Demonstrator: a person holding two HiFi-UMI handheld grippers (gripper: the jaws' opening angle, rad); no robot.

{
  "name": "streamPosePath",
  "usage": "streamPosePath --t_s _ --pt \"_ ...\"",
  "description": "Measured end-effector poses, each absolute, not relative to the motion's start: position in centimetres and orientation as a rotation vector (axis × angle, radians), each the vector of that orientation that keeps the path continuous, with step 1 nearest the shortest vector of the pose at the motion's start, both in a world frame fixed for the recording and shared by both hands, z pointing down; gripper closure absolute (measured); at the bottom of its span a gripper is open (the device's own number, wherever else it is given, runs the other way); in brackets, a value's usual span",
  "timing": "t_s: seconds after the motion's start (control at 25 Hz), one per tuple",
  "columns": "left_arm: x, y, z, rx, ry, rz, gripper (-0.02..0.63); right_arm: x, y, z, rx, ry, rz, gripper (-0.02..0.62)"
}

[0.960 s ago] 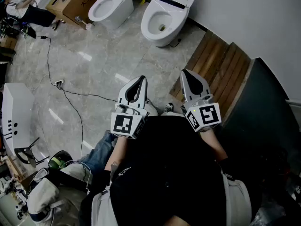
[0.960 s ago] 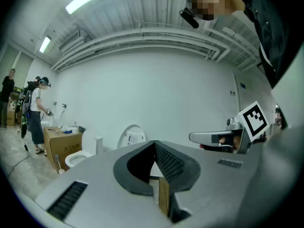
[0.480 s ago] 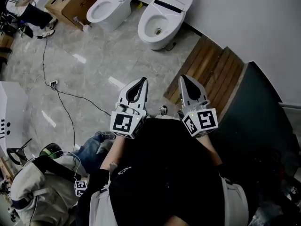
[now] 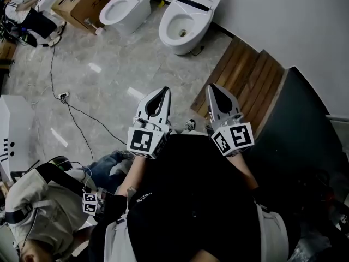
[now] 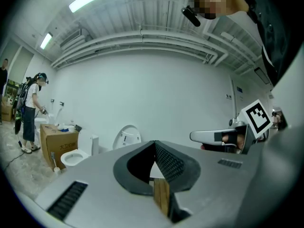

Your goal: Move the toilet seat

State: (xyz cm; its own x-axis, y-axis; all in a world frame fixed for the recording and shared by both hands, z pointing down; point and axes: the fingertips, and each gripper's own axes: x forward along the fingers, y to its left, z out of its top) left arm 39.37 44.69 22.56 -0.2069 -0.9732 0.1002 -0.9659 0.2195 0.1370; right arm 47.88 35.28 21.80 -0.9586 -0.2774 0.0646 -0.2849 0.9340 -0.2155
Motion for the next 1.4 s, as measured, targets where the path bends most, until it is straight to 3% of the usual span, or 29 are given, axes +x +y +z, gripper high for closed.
streamPosePath --t_s 0.52,1.4 --pt "34.6 43.4 23.0 1.855 -2.364 -0.06 0.597 45.0 34.1 23.2 0.462 -3.015 0.324 0.586" --pt "11.1 38.2 22.5 2.178 -2.069 -0.048 0.597 23.4 31.8 22.3 0.893 -2.95 0.309 0.586"
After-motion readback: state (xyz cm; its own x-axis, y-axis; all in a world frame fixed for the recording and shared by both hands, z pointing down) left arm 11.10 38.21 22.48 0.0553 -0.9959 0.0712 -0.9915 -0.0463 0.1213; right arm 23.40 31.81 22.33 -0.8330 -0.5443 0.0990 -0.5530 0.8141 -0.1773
